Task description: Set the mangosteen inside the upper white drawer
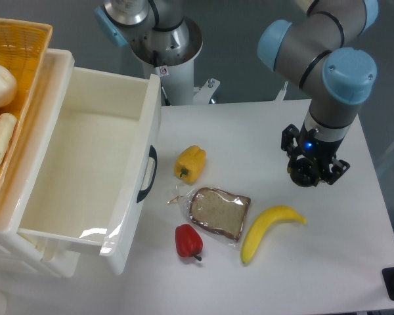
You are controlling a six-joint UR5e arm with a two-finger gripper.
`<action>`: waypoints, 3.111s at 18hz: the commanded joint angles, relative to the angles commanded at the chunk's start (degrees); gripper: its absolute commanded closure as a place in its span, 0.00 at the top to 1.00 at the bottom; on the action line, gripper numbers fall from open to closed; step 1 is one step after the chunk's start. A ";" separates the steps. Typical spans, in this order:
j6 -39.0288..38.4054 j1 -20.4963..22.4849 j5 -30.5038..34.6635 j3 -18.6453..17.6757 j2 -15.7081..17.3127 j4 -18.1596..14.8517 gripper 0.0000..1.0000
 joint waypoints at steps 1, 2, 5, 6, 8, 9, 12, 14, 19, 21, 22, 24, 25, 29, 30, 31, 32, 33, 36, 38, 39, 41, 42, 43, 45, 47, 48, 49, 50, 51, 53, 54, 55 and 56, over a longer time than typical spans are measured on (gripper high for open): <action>-0.09 -0.09 0.09 -0.09 0.00 -0.09 0.05; -0.09 -0.17 0.26 0.00 -0.09 -0.09 0.06; -1.14 -0.44 0.26 0.00 0.00 -0.35 0.06; -2.01 -0.61 0.26 -0.09 0.44 -0.44 0.06; -3.60 -1.31 -0.61 -0.35 1.84 -2.01 0.05; -3.95 -1.75 -0.88 -0.35 2.72 -2.89 0.05; -6.76 -2.90 -4.38 -0.44 6.32 -6.06 0.04; -9.65 -3.69 -8.77 -0.53 9.13 -8.34 0.03; -13.43 -7.20 -16.42 -3.16 17.83 -11.43 0.03; -15.02 -9.83 -20.46 -4.30 19.51 -11.43 0.04; -15.46 -10.80 -21.52 -5.09 20.64 -11.43 0.04; -17.30 -13.17 -23.46 -5.54 21.97 -11.43 0.04; -18.53 -14.66 -24.08 -5.45 22.23 -11.25 0.04; -20.91 -20.47 -24.35 -5.45 22.24 -10.90 0.04; -21.27 -21.52 -24.35 -5.54 21.98 -10.81 0.04; -21.27 -22.66 -24.35 -5.62 21.63 -10.81 0.04; -21.27 -23.72 -24.26 -5.89 21.10 -10.81 0.05; -21.10 -24.60 -24.26 -6.15 20.49 -10.72 0.05; -19.34 -26.01 -24.08 -6.50 18.64 -9.59 0.07; -18.81 -26.80 -23.82 -6.59 17.32 -8.35 0.08; -18.81 -27.07 -23.82 -6.59 16.88 -8.26 0.08; -18.55 -27.16 -23.12 -7.03 16.26 -8.26 0.08; -18.02 -27.25 -22.59 -7.21 16.09 -8.26 0.08; -17.32 -27.42 -21.98 -7.38 15.65 -8.26 0.08; -16.96 -27.77 -20.84 -7.47 14.68 -8.35 0.11; -16.96 -28.47 -20.48 -7.38 13.63 -8.26 0.15; -16.96 -28.56 -20.48 -7.38 13.19 -8.26 0.19; -16.96 -29.35 -20.39 -7.47 12.84 -8.26 0.24; -16.88 -30.05 -19.78 -7.38 12.14 -8.26 0.27; -16.87 -30.49 -18.30 -7.30 11.52 -8.17 0.31; -16.96 -31.90 -16.44 -7.38 10.99 -7.56 0.35; -16.96 -31.99 -16.18 -7.47 10.81 -7.56 0.40; -16.96 -32.17 -16.17 -7.47 10.38 -7.56 0.49; -16.88 -32.17 -16.17 -7.47 10.29 -7.56 0.55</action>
